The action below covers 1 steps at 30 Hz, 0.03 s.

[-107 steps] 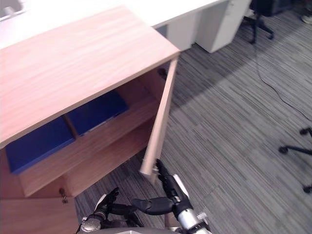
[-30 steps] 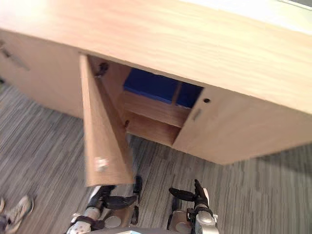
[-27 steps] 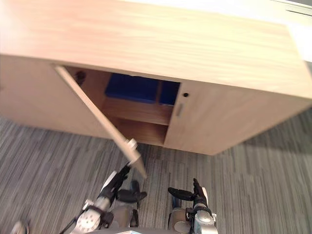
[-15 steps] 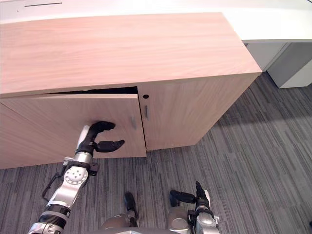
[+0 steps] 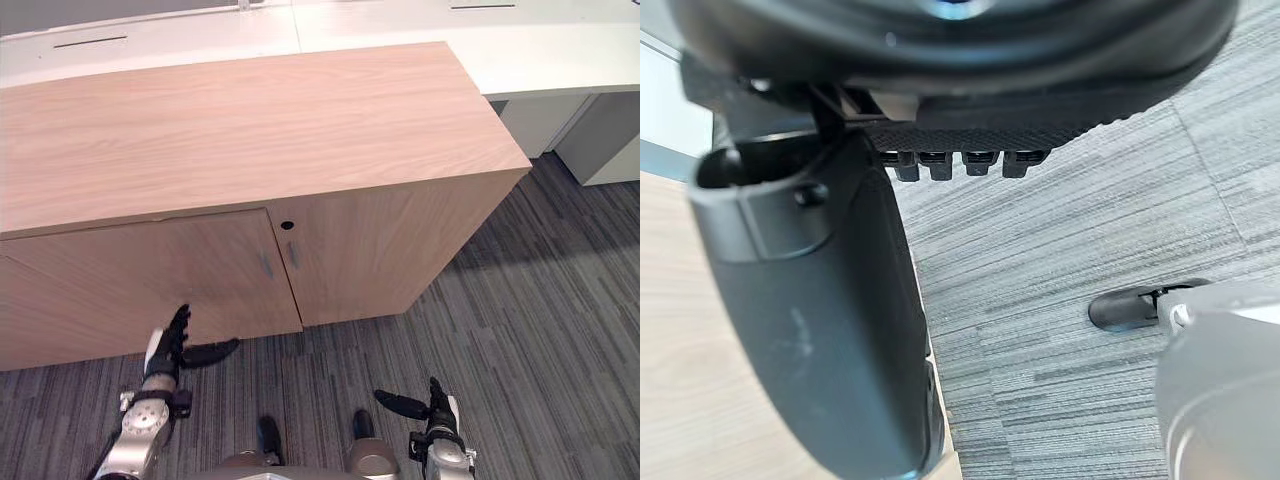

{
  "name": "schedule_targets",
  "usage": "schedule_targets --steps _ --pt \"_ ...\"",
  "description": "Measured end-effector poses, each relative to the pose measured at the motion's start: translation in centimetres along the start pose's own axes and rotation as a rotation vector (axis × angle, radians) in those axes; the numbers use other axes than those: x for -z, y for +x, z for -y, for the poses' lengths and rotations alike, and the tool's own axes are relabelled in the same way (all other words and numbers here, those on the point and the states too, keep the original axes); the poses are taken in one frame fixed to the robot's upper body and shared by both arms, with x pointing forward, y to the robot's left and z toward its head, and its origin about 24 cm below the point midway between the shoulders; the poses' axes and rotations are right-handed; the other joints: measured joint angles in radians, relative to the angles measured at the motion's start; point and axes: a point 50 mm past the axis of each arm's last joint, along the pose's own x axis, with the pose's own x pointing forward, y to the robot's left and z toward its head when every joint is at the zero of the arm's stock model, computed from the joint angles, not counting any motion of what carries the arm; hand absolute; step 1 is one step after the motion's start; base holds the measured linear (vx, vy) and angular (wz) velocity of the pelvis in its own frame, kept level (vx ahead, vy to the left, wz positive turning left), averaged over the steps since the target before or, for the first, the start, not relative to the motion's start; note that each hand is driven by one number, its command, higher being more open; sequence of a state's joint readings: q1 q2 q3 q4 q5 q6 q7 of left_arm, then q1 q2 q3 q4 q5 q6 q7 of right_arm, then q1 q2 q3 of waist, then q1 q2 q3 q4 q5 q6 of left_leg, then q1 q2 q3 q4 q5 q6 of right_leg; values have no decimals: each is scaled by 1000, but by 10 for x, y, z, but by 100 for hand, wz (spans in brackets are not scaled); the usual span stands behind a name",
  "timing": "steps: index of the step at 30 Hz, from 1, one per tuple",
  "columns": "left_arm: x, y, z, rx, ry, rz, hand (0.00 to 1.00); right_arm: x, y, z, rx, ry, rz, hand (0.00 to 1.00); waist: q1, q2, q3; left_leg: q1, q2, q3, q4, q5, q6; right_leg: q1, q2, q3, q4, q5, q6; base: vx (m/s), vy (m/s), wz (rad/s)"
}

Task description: Walk over to the cabinet, pick up the folder, carry it to the office cabinet, place the folder inside the office cabinet, then close the office cabinet door

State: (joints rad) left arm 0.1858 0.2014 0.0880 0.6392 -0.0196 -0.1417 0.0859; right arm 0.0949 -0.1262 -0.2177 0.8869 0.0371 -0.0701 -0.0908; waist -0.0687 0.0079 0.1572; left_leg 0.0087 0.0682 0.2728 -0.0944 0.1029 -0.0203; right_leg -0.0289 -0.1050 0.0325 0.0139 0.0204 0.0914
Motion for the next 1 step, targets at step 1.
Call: schedule_targets --steps 1 --pt "10 -3 0 3 -2 -38 100 2 0 1 5 4 -5 100 0 1 -3 1 -1 -5 0 -4 -5 2 -1 -4 3 -5 0 -90 7 9"
